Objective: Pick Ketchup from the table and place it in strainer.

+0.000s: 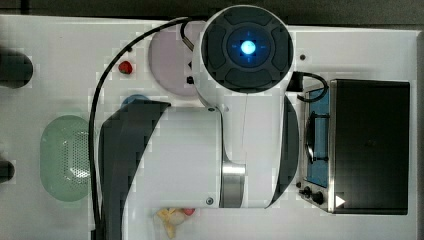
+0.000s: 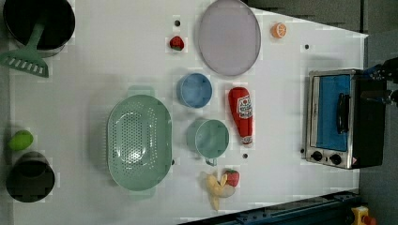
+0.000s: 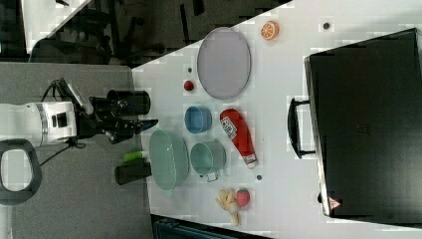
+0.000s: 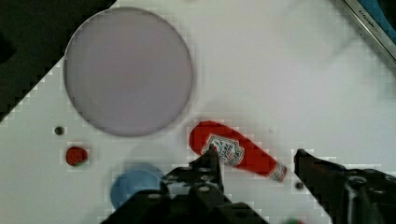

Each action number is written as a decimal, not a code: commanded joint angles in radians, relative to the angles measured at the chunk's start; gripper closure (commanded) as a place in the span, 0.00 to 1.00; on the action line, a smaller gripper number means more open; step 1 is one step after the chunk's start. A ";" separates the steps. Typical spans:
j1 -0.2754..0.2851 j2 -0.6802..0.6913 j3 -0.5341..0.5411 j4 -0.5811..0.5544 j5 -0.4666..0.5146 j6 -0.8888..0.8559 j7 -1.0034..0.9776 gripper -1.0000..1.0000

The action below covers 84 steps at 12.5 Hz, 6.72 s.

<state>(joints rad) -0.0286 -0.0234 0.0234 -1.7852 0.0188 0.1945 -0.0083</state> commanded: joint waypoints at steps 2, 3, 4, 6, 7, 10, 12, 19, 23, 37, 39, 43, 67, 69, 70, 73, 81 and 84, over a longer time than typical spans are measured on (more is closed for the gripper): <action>-0.099 -0.196 0.061 -0.123 0.006 -0.109 0.008 0.10; -0.099 -0.191 0.065 -0.140 0.006 -0.096 0.007 0.00; -0.098 -0.184 0.070 -0.161 0.006 -0.076 -0.003 0.00; -0.096 -0.163 0.086 -0.210 0.006 -0.012 -0.078 0.00; -0.095 -0.150 0.095 -0.236 0.006 0.033 -0.135 0.00; -0.094 -0.106 0.121 -0.320 0.006 0.163 -0.331 0.00; -0.094 -0.072 0.134 -0.375 0.006 0.248 -0.478 0.00; -0.089 0.081 0.165 -0.563 0.006 0.638 -0.966 0.00; -0.088 0.209 0.165 -0.606 0.006 0.792 -0.970 0.00; -0.088 0.343 0.158 -0.612 0.006 0.964 -0.967 0.46; -0.088 0.272 0.152 -0.613 0.006 0.940 -0.967 0.46; -0.086 0.070 0.159 -0.594 0.007 0.710 -0.965 0.46; 0.014 0.266 0.710 -0.483 0.052 0.893 0.019 0.46; 0.029 0.338 0.706 -0.484 0.043 0.956 0.025 0.46; 0.033 0.367 0.703 -0.484 0.032 0.991 0.025 0.46; 0.036 0.420 0.697 -0.485 0.025 1.042 0.025 0.20; -0.109 0.191 0.666 -0.479 0.039 0.882 0.041 0.00; -0.199 0.051 0.586 -0.458 0.039 0.705 0.041 0.00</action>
<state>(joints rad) -0.1445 0.0543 0.6709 -2.2637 0.0390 0.9146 -0.0277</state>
